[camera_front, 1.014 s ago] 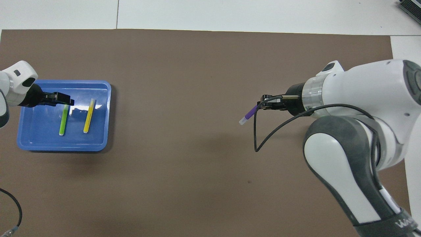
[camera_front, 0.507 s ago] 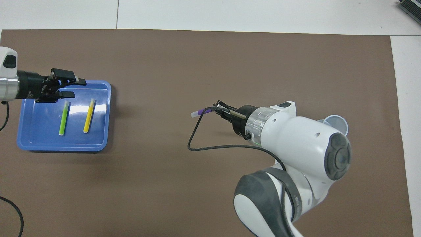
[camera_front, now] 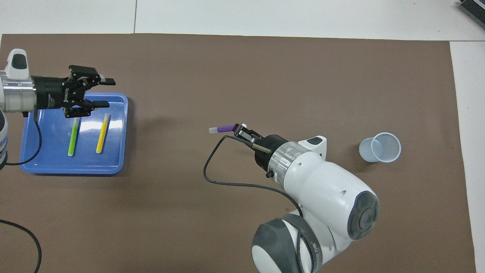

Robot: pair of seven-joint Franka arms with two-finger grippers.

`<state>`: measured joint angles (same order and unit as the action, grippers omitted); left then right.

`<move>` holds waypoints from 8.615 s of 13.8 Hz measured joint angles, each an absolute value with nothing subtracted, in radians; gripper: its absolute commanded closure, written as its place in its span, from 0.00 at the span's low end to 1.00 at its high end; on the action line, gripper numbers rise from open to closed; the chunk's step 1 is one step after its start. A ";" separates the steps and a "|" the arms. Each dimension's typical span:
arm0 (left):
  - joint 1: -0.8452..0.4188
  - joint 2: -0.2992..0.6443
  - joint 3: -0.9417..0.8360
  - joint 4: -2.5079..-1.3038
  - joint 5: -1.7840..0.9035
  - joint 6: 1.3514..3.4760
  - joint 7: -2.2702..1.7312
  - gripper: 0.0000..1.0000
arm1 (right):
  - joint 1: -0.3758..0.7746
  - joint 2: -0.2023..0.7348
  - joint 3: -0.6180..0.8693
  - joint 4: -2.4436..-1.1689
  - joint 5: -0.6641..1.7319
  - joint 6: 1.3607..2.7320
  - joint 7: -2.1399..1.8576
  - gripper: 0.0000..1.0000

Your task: Right arm passes pens to left for tray arrangement

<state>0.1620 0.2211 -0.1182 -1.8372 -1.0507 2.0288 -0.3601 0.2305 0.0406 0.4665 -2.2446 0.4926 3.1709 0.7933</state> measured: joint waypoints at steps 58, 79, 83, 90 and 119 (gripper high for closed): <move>-0.310 0.187 -0.113 -2.048 -1.919 2.490 -0.013 1.00 | 0.282 0.311 0.462 -2.078 0.537 3.490 0.801 1.00; -0.136 0.166 -0.092 -2.029 -1.001 2.200 -0.034 1.00 | -0.132 -0.056 0.443 -2.041 0.415 2.155 0.071 0.00; -0.025 0.157 -0.089 -1.914 -0.665 1.942 -0.058 1.00 | -0.227 -0.112 0.439 -2.041 0.258 1.953 -0.076 0.00; 0.023 0.180 -0.088 -1.790 -0.229 1.778 -0.045 1.00 | -0.303 -0.129 0.391 -2.042 0.060 1.861 -0.332 0.00; 0.370 0.411 -0.086 -1.759 0.039 2.085 0.413 1.00 | 0.045 0.003 0.028 -1.830 0.001 1.702 -0.125 0.00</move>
<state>0.3702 0.4109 -0.0860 -1.7593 0.0388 2.0847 0.4128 0.0448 0.0031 0.0282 -1.8301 0.0008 1.7023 -0.1249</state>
